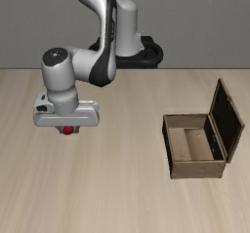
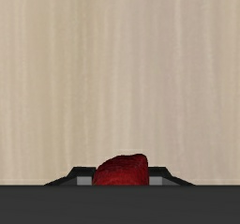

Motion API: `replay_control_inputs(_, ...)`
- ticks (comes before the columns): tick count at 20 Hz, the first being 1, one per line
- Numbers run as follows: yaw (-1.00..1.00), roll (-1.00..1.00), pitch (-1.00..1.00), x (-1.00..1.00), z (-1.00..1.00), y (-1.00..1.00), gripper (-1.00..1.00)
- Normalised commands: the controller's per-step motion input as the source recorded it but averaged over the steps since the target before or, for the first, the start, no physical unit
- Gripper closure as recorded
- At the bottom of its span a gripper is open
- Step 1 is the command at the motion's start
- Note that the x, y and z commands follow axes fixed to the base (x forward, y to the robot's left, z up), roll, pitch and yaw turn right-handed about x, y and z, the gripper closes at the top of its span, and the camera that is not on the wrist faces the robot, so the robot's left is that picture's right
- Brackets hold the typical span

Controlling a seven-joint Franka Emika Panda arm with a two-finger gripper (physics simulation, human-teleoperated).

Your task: Pick up the strawberry and place it in the box

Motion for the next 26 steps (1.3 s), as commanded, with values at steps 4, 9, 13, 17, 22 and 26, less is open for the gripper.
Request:
replay_control_inputs(4,0.0,0.0,0.0,0.0,1.0,0.0,1.0)
replay_control_inputs(9,0.0,0.0,0.0,0.0,1.0,0.0,1.0)
replay_control_inputs(13,0.0,0.0,0.0,0.0,1.0,0.0,1.0)
replay_control_inputs(17,0.0,0.0,0.0,0.0,0.25,0.75,1.0)
replay_control_inputs(22,0.0,0.0,0.0,0.0,0.0,1.0,1.0)
replay_control_inputs(26,0.0,0.0,0.0,0.0,0.0,1.0,1.0)
